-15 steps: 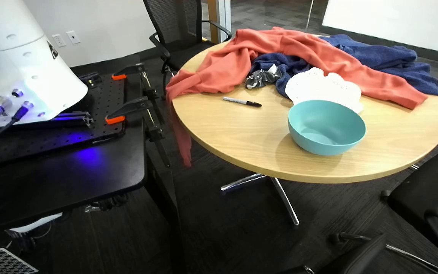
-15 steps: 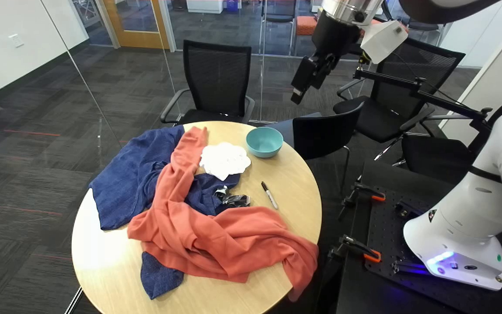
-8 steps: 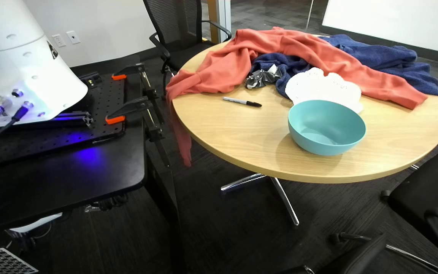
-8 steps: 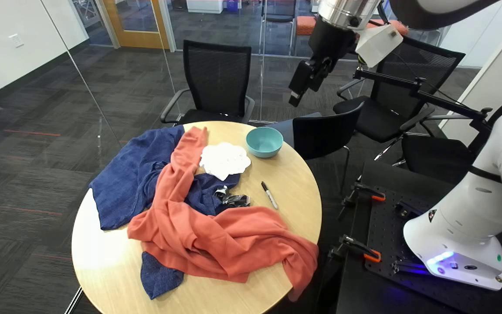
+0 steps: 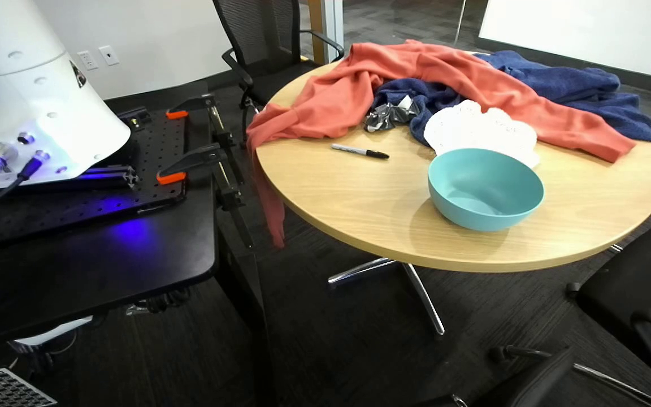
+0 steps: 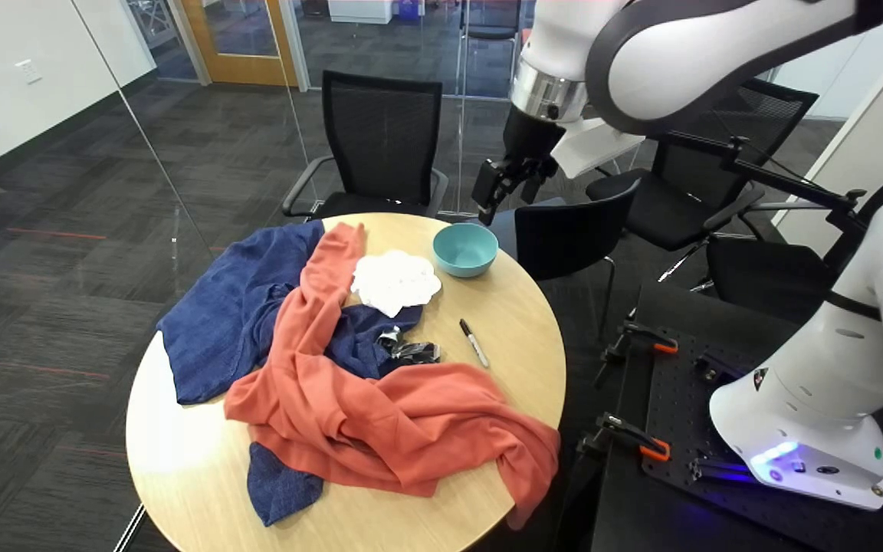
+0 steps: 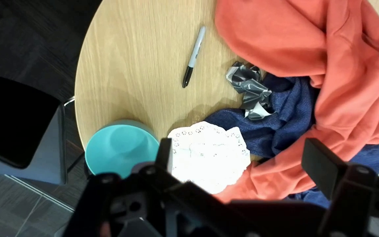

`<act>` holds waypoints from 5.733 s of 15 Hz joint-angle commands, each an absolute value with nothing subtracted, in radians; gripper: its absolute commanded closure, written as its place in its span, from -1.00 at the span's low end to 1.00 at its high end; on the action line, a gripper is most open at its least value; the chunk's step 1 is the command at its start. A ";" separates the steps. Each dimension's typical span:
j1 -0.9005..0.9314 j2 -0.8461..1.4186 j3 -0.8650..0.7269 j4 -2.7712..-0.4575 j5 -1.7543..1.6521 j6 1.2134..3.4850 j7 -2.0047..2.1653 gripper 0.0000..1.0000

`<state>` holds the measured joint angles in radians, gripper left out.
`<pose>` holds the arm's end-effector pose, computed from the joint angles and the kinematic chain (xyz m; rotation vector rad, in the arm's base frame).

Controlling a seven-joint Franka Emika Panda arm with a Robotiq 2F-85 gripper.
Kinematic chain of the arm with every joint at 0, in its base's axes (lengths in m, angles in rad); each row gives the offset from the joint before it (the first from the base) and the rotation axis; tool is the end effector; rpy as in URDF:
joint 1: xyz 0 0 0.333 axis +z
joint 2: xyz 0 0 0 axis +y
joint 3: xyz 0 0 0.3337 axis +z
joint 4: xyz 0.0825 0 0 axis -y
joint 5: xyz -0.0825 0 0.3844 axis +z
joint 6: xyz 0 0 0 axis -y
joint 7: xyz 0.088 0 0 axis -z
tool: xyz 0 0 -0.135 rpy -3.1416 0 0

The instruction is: Pick up the pen and put it in the bowl

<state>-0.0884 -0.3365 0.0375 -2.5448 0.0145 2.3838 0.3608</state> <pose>0.4354 -0.0219 0.3951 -3.0355 0.6508 -0.2700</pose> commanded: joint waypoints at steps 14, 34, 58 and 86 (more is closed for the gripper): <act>-0.041 0.008 0.028 -2.560 0.012 2.622 0.628 -1.00; 0.029 0.498 -0.084 -2.341 0.101 2.800 0.604 -1.00; 0.021 0.762 -0.108 -2.179 0.208 2.912 0.491 -0.47; 0.117 0.599 -0.446 -2.042 0.147 2.766 0.780 0.93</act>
